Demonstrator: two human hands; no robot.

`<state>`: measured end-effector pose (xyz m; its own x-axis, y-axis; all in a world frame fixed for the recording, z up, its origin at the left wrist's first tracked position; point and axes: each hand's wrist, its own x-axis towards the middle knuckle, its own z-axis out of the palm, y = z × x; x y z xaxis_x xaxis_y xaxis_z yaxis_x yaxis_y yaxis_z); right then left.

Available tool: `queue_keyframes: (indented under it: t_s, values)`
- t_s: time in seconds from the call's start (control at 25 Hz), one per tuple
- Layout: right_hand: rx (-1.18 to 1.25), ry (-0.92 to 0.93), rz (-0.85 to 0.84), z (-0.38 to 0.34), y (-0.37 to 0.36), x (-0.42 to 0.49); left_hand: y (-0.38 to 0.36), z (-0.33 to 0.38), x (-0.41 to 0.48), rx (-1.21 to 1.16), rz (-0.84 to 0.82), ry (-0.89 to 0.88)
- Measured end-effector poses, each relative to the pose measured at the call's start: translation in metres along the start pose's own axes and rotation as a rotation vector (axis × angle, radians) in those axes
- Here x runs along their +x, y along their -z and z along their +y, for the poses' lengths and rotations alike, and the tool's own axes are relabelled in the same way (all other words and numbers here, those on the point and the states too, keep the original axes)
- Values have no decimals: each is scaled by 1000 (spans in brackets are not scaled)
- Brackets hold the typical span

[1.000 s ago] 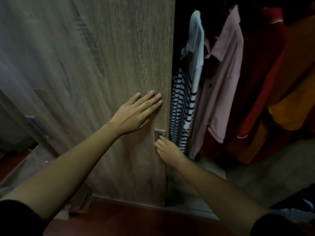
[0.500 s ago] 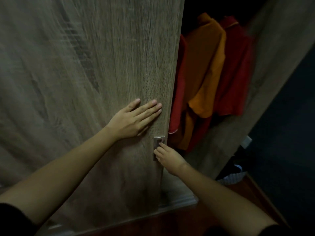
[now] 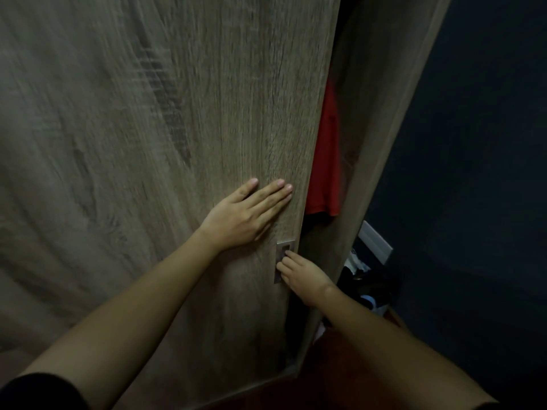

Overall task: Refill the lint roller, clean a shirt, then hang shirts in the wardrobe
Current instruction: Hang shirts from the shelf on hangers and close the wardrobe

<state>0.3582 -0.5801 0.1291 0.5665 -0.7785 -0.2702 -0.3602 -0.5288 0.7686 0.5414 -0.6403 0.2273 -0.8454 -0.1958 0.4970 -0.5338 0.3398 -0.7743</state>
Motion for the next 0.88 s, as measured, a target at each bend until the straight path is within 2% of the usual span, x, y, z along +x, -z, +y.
queue_keyframes:
  t_s: [0.4, 0.72, 0.88]
  values:
    - [7, -27, 71, 43, -87, -42, -15, 49, 87, 6, 6, 22]
    - [55, -20, 177, 42, -105, -41, -18, 52, 93, -12, 11, 13]
    - [130, -9, 168, 41, -103, -43, -14, 51, 94, -46, -51, 15]
